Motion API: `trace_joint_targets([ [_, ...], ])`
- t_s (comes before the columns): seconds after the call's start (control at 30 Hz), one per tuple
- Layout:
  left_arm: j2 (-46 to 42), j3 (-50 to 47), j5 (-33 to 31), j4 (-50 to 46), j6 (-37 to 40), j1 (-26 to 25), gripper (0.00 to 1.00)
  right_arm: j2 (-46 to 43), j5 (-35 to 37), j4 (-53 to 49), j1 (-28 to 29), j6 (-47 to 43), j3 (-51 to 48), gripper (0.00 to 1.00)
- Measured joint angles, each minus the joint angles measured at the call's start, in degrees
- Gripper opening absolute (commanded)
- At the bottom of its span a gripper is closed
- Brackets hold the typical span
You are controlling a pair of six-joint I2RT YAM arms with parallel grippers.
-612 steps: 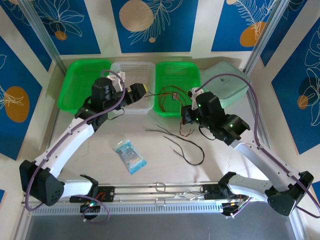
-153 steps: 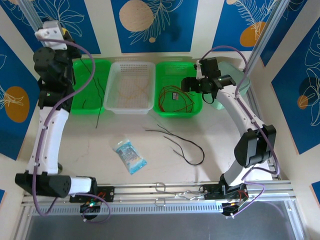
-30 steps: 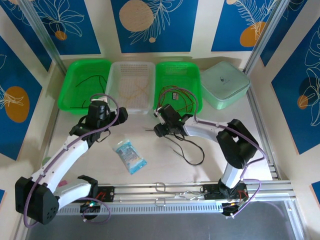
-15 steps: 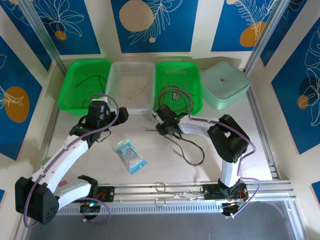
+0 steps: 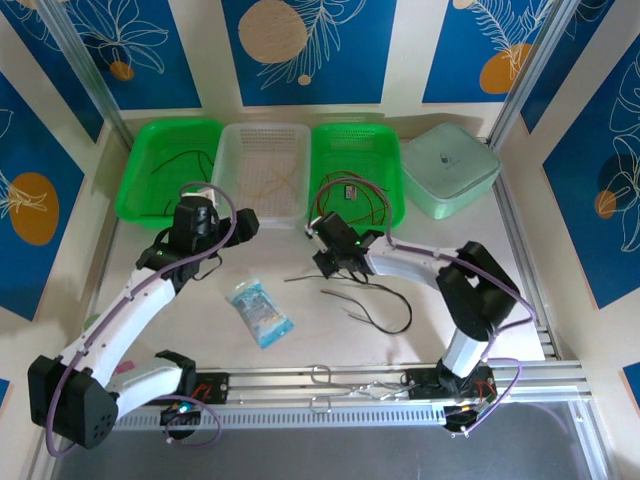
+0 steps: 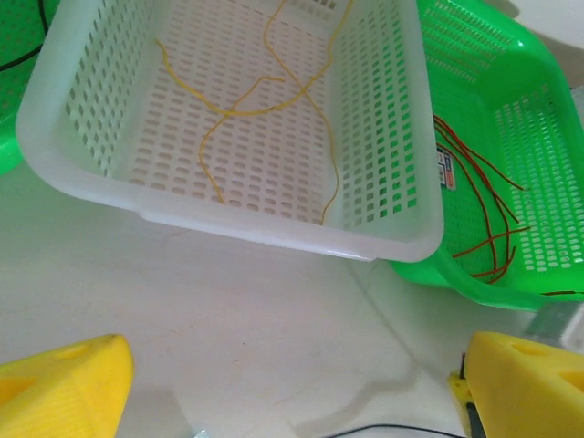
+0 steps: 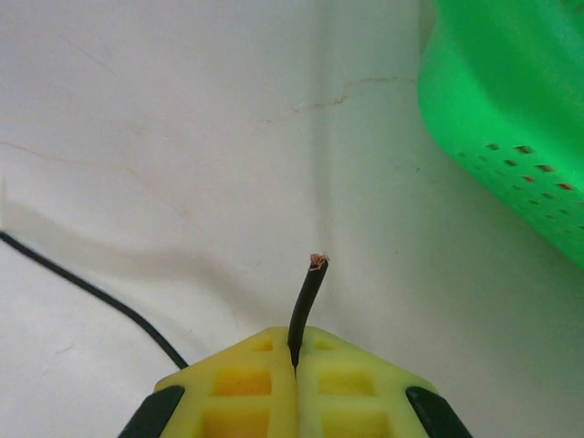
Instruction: Untangle the cables
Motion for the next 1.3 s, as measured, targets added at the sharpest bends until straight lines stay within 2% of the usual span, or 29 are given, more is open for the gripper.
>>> trace_joint_targets([
  [0.2,1.64,3.85,3.21,0.48,0.02,0.0,0.92,-11.34,1.01,-0.42,0.59,1.6,-1.05,0.0],
  [0.37,4.46,9.31,7.54,1.68,0.0,-0.11,0.93,-17.46,3.08,0.74,0.39,2.67,-0.17,0.0],
  [0.5,6.36,13.03,11.56,4.55,-0.07,-0.5,0.93,-17.64,2.99,1.05,-1.29,4.07,3.5,0.0],
  [0.7,6.54,13.49,15.52,9.99,-2.86,-0.79,0.95,-17.25,2.62,1.29,-5.75,9.16,9.44,0.0],
  [0.83,6.51,13.4,15.61,12.74,-4.59,-2.67,0.97,-15.63,2.99,0.63,-6.88,11.65,13.05,0.0],
  [1.07,6.29,10.51,15.19,18.1,-7.34,-7.02,0.97,-14.78,2.8,-0.02,-7.74,14.53,13.25,0.0],
  [1.3,9.29,8.96,11.96,22.95,-8.59,-11.67,0.97,-14.78,2.32,-0.07,-8.72,16.65,13.31,0.0],
])
